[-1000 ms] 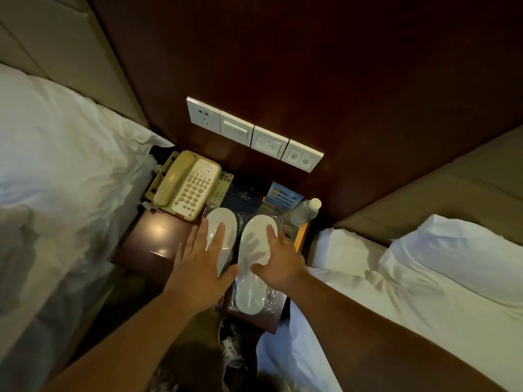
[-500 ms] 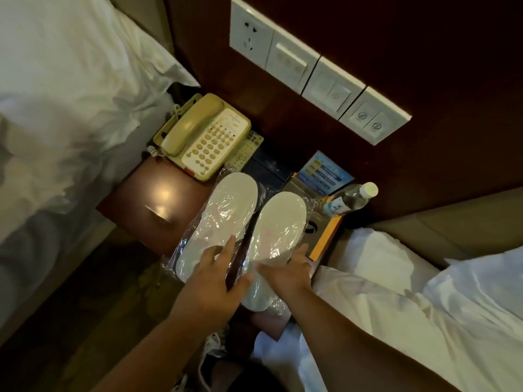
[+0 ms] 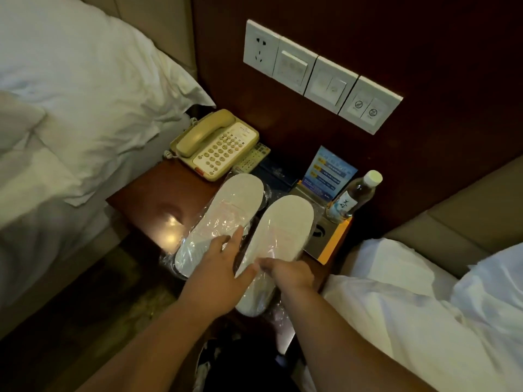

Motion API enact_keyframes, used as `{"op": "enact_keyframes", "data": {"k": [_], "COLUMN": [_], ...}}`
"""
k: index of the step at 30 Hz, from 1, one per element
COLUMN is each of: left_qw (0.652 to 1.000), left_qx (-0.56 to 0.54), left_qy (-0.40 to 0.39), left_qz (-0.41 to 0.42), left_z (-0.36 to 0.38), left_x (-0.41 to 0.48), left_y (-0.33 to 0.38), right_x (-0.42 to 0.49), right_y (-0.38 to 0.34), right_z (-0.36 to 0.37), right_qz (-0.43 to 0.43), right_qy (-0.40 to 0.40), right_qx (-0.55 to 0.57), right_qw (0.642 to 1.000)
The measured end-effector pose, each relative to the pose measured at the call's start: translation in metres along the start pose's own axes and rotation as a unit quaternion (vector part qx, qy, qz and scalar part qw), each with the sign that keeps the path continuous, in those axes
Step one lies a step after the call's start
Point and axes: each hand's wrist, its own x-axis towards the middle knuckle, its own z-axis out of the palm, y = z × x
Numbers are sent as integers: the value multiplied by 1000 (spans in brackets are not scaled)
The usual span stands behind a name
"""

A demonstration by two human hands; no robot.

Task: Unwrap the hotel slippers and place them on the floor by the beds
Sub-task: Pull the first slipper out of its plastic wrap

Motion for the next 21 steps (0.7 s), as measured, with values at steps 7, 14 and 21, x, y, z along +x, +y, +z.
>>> {"op": "enact_keyframes", "data": {"k": [7, 14, 21], "left_qw": [999, 997, 985], "left_qx": [20, -39, -67], "left_qy": [25, 72, 147], "left_qz": [20, -5, 55], "left_z": [27, 9, -28], "left_x": [-24, -90, -123], "left_y": [12, 72, 140], "right_x": [-5, -70, -150], "right_y": [8, 20, -6], "right_z": [-21, -79, -119], "right_qz": [-120, -216, -327], "right_qy": [-74, -105, -172], "right_qx": [123, 200, 248], "right_qw": [982, 950, 895]}}
